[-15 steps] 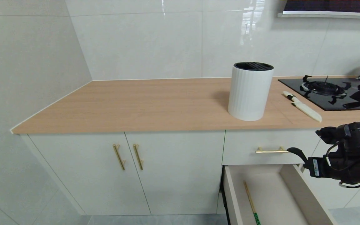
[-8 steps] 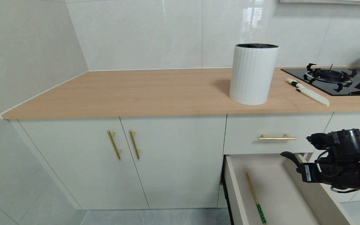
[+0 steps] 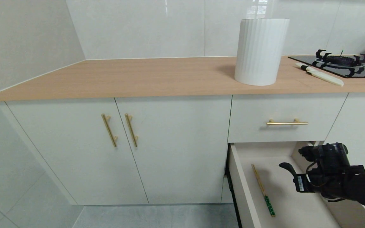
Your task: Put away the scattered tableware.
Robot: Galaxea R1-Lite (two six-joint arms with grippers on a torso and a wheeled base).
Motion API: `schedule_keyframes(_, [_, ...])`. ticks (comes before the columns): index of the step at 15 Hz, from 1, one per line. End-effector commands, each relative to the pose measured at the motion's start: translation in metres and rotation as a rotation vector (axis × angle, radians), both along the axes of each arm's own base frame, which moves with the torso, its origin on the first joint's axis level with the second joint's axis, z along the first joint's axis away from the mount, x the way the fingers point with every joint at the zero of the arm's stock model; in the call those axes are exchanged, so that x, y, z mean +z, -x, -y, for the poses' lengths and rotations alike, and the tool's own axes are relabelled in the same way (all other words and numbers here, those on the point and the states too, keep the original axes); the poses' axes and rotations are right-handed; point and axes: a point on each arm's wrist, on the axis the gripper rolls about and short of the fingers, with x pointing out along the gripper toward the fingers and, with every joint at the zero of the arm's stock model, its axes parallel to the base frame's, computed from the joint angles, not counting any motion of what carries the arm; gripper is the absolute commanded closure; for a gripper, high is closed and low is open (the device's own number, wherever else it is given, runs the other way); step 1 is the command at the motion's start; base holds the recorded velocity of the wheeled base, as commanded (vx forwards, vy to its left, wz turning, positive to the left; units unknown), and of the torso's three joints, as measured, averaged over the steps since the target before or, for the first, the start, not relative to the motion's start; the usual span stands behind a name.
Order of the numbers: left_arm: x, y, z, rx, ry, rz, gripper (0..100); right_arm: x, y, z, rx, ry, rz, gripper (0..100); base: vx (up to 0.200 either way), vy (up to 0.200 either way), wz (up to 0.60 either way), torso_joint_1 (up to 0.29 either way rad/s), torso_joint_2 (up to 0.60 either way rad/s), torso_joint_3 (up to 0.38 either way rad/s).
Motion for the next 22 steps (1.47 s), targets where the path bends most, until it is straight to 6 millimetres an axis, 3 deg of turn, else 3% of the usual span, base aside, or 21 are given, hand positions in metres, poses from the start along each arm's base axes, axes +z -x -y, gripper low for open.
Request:
schedule_keyframes(1, [0.000, 0.000, 0.000, 0.000, -0.001, 0.000, 0, -0.018, -0.001, 0.000, 0.000, 0.005, -0.046, 100, 0.000, 0.000, 0.00, -0.090, 0.35, 0.256])
schedule_keyframes(5, [0.000, 0.000, 0.000, 0.000, 0.001, 0.001, 0, -0.034, -0.006, -0.006, 0.012, 0.010, -0.027, 100, 0.000, 0.000, 0.00, -0.024, 0.09, 0.065])
schedule_keyframes(11, [0.000, 0.000, 0.000, 0.000, -0.001, 0.000, 0, -0.083, -0.018, -0.011, -0.010, 0.069, -0.026, 100, 0.000, 0.000, 0.00, 0.000, 0.00, 0.000])
schedule_keyframes(17, [0.000, 0.000, 0.000, 0.000, -0.001, 0.001, 0, -0.101, -0.034, -0.014, -0.010, 0.086, -0.021, 100, 0.000, 0.000, 0.00, 0.000, 0.00, 0.000])
schedule_keyframes(22, [0.000, 0.000, 0.000, 0.000, 0.001, 0.001, 0, -0.102, -0.039, -0.015, -0.011, 0.086, -0.011, 100, 0.000, 0.000, 0.00, 0.000, 0.00, 0.000])
